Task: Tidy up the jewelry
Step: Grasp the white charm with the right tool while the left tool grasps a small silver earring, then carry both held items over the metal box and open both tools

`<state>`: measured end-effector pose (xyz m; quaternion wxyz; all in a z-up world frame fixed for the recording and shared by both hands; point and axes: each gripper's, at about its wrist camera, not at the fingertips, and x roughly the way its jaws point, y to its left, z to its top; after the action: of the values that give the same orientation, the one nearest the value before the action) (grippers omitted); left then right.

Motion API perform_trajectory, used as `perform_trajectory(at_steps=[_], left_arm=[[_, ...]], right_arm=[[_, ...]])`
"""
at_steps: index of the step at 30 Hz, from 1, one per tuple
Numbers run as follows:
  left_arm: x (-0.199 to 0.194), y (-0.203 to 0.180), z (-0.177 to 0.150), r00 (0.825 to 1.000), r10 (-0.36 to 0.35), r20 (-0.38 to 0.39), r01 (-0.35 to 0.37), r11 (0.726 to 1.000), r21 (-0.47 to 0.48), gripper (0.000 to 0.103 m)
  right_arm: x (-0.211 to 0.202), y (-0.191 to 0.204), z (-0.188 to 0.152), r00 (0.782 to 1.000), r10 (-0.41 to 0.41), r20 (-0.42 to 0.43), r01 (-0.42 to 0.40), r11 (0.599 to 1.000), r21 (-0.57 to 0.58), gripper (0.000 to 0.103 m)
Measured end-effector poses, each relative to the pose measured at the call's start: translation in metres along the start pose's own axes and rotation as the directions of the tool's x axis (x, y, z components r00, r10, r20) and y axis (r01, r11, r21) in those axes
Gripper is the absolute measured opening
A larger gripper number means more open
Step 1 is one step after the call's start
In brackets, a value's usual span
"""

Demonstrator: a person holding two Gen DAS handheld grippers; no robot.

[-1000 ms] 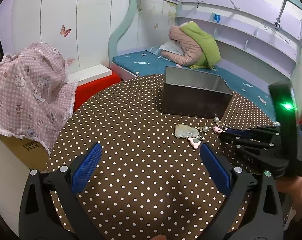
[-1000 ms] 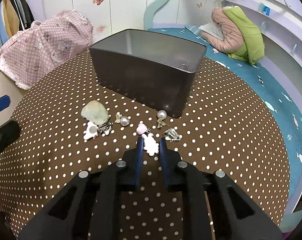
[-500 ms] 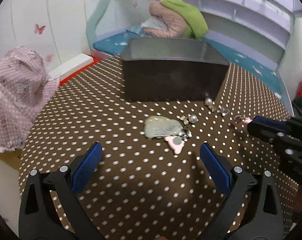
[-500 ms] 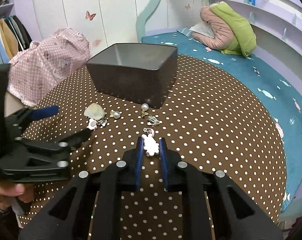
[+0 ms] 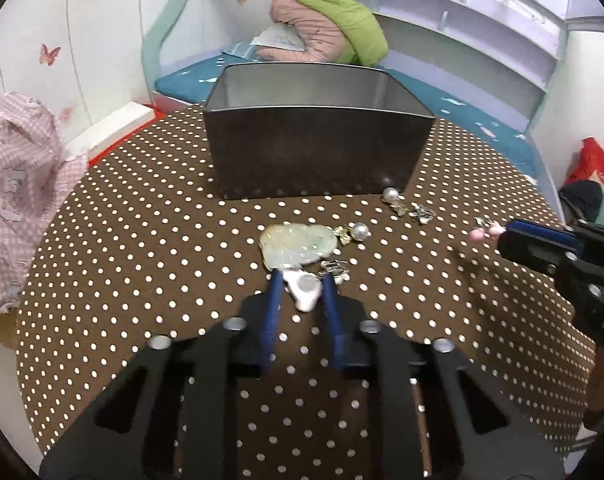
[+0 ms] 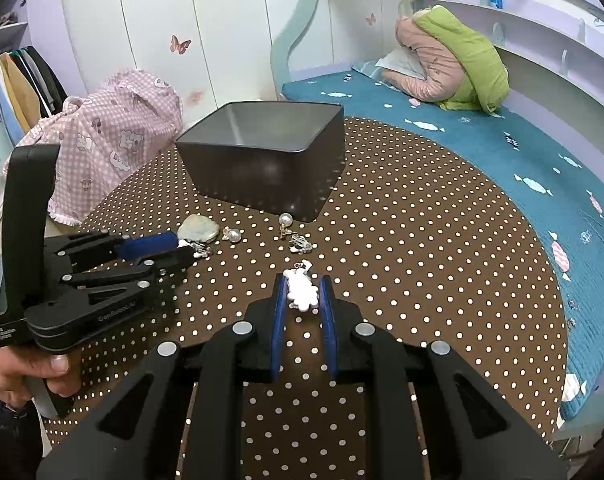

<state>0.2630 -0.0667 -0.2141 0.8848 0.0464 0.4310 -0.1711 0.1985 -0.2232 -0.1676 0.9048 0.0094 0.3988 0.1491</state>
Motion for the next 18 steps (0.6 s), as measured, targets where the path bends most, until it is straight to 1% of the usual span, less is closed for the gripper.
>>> perform_trajectory(at_steps=[2, 4, 7, 12, 16, 18], left_arm=[[-0.005, 0.0, -0.006, 1.0, -0.031, 0.006, 0.03, 1.0, 0.007, 0.017], [-0.01, -0.004, -0.009, 0.999, -0.04, 0.02, 0.04, 0.999, 0.018, 0.017], [-0.022, -0.002, -0.017, 0.997, -0.059, 0.041, 0.059, 0.998, 0.01, 0.017], [-0.05, 0.006, -0.025, 0.994, -0.065, 0.088, 0.066, 0.998, -0.004, 0.017], [-0.084, 0.01, -0.023, 0.987, -0.051, 0.154, 0.053, 0.999, -0.007, 0.017], [-0.103, 0.013, -0.019, 0.98, -0.041, 0.196, 0.042, 0.999, -0.002, 0.017]], right_arm=[[-0.003, 0.002, 0.0, 1.0, 0.002, 0.003, -0.001, 1.0, -0.007, 0.015], [-0.006, 0.004, 0.001, 1.0, 0.0, 0.008, 0.001, 1.0, -0.014, 0.015], [-0.013, 0.006, 0.004, 1.0, -0.003, 0.02, 0.003, 1.0, -0.023, 0.015], [-0.027, 0.014, 0.01, 0.999, -0.008, 0.045, 0.01, 0.999, -0.05, 0.015], [-0.041, 0.023, 0.016, 0.997, -0.008, 0.075, 0.013, 0.997, -0.071, 0.015], [-0.05, 0.028, 0.021, 0.995, -0.006, 0.095, 0.014, 0.996, -0.083, 0.015]])
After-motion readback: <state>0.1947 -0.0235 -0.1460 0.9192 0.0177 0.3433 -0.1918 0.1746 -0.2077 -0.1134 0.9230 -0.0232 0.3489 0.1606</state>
